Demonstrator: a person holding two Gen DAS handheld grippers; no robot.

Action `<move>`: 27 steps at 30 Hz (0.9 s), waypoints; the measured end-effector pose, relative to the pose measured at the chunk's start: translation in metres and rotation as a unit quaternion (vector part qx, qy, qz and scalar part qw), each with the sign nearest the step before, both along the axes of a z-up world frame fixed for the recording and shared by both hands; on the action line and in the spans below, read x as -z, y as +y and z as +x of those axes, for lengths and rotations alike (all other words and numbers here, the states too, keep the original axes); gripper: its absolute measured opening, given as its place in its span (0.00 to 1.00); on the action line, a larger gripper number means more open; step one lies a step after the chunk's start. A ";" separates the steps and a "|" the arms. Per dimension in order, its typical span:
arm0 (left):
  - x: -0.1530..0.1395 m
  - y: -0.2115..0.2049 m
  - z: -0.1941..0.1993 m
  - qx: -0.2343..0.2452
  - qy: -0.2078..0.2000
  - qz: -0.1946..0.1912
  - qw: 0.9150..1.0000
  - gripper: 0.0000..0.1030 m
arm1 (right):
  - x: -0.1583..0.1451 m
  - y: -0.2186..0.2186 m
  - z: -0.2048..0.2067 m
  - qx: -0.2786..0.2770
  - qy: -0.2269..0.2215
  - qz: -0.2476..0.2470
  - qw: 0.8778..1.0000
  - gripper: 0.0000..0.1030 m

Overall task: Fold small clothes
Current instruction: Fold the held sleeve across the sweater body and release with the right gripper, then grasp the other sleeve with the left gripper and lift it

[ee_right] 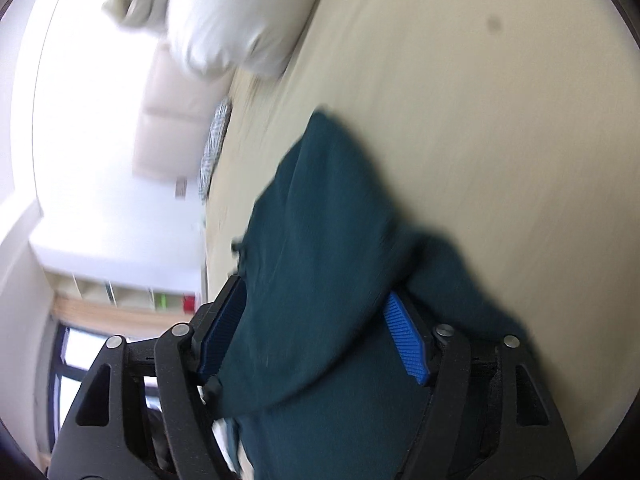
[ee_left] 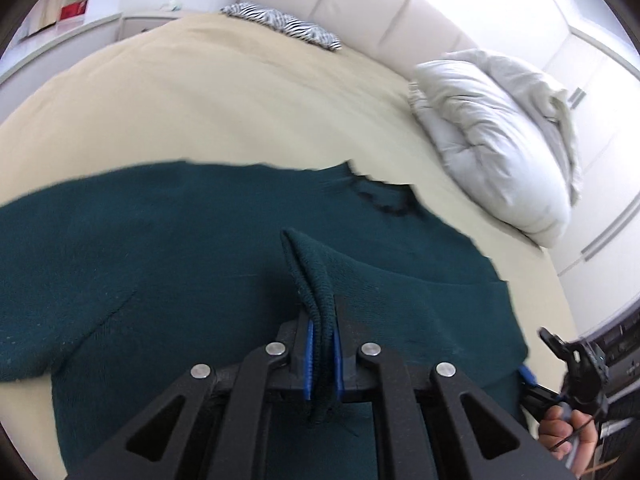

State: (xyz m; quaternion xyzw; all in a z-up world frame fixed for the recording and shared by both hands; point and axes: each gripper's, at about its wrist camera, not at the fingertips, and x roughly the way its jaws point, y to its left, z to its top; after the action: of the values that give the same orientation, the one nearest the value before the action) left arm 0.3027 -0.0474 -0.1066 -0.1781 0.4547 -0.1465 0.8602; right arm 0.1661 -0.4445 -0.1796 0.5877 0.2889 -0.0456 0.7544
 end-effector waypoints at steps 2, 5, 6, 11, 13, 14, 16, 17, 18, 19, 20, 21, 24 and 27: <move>0.013 0.006 0.003 -0.008 0.007 -0.003 1.000 0.08 | 0.004 -0.011 -0.002 0.016 0.002 0.007 1.000 0.52; 0.019 0.005 0.001 -0.006 -0.006 0.004 1.000 0.09 | 0.016 -0.017 -0.004 0.014 -0.014 0.012 1.000 0.41; 0.020 0.003 0.000 -0.004 -0.009 0.009 1.000 0.09 | 0.017 -0.016 -0.003 0.011 -0.018 0.006 1.000 0.39; 0.026 0.005 -0.001 0.001 -0.015 0.011 1.000 0.12 | -0.004 -0.010 0.000 -0.036 0.018 -0.045 0.998 0.43; 0.027 0.005 -0.002 0.000 -0.018 0.009 1.000 0.12 | -0.027 0.006 -0.008 -0.054 0.022 -0.094 0.994 0.43; 0.026 0.004 -0.002 -0.001 -0.019 0.009 1.000 0.12 | -0.041 0.008 -0.008 -0.056 0.020 -0.131 0.990 0.43; 0.026 0.004 -0.002 0.000 -0.020 0.008 1.000 0.11 | -0.061 0.007 -0.003 -0.050 0.018 -0.187 0.981 0.43; 0.026 0.005 -0.002 0.000 -0.019 0.005 1.000 0.11 | -0.067 0.005 0.008 -0.054 0.020 -0.210 0.976 0.43; 0.026 0.006 -0.002 0.001 -0.019 0.003 1.000 0.11 | -0.068 0.004 0.023 -0.066 0.029 -0.229 0.971 0.43; 0.026 0.005 -0.002 0.001 -0.019 0.003 1.000 0.12 | -0.068 0.003 0.034 -0.074 0.037 -0.242 0.967 0.43; 0.026 0.005 -0.002 0.002 -0.020 0.005 1.000 0.12 | -0.064 0.002 0.055 -0.091 0.051 -0.261 0.960 0.43; 0.026 0.004 -0.002 0.002 -0.021 0.006 1.000 0.12 | -0.059 0.001 0.071 -0.105 0.064 -0.269 0.955 0.43; 0.028 0.004 -0.002 0.004 -0.025 0.007 1.000 0.12 | -0.042 -0.001 0.119 -0.116 0.108 -0.285 0.945 0.43; 0.028 0.005 -0.001 0.003 -0.025 0.005 1.000 0.11 | -0.028 0.005 0.142 -0.139 0.119 -0.311 0.932 0.28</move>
State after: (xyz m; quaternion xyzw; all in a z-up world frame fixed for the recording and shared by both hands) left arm 0.3018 -0.0428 -0.1349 -0.1686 0.4340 -0.1517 0.8719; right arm 0.3082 -0.4396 -0.1519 0.2675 0.4267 -0.0970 0.8585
